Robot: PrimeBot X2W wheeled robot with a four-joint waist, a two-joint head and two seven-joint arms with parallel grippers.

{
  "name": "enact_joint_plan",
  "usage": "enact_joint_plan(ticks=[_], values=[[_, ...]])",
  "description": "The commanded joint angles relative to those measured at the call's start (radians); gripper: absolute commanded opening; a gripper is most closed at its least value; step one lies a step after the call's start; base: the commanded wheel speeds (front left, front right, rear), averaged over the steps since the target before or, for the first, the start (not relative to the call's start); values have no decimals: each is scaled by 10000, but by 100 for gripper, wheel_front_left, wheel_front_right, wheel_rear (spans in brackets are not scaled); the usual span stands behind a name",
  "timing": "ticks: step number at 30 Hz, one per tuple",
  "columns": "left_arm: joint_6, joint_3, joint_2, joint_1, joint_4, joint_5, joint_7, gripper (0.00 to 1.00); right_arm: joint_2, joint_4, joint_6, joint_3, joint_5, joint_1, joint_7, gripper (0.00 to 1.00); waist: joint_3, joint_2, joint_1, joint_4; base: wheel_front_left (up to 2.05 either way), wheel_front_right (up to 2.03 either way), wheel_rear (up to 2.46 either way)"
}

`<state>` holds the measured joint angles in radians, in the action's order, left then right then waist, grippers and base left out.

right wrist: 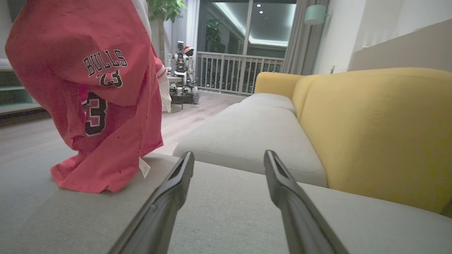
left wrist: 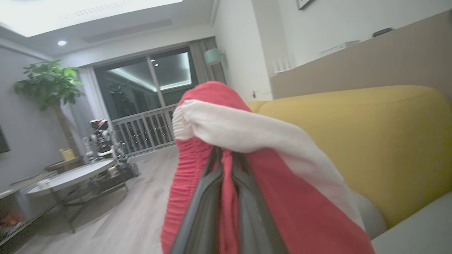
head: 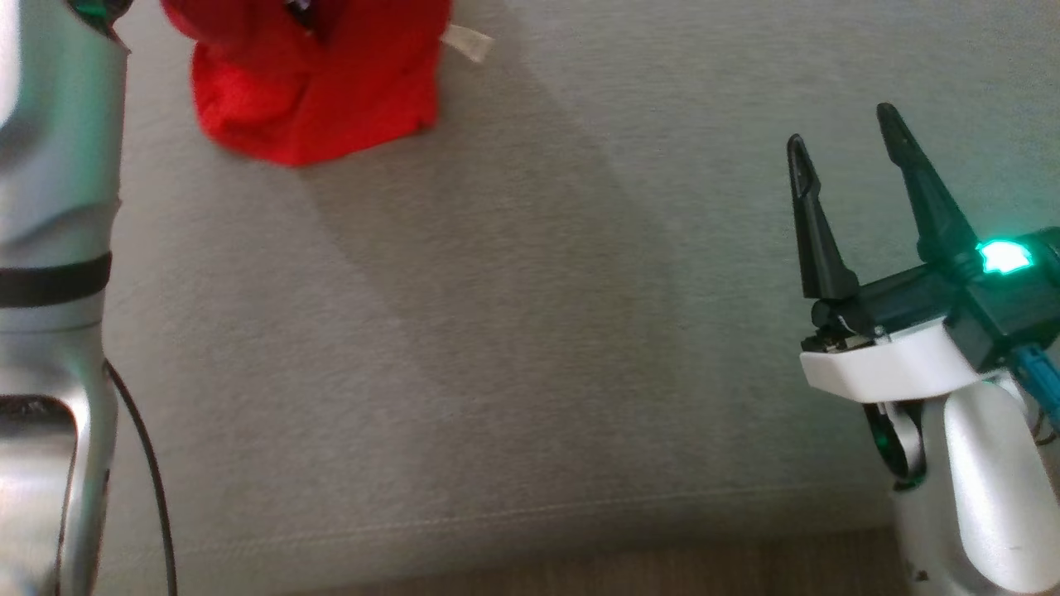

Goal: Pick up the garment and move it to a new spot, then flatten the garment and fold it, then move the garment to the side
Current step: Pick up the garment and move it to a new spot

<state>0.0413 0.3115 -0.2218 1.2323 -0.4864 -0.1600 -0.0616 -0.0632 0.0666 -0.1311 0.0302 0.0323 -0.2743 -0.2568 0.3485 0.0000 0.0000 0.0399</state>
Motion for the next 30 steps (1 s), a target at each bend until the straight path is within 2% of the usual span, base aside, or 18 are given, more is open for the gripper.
enact_joint_plan(ticks=[1,10,17,22,30], values=[[-10,-203,-436,298,523,-36,88,0,128,419,4,208,-102,-29,-49,100,-104,0,0,-653,0,0,0],[101,264,-274,274,1833,-69,936,0,129,610,4,117,-820,89,-49,100,-90,0,0,-2715,0,0,0],[236,784,427,46,1653,-466,1416,0,129,719,4,141,-1384,247,-49,100,-29,0,0,-3845,0,0,0],[193,1337,887,-1407,1413,-683,1323,0,129,782,4,212,-1462,376,-49,100,51,0,0,-3962,0,0,0],[232,2779,1449,-4229,785,-895,422,0,129,816,4,199,-1363,259,-49,100,214,0,0,-3483,0,0,0]])
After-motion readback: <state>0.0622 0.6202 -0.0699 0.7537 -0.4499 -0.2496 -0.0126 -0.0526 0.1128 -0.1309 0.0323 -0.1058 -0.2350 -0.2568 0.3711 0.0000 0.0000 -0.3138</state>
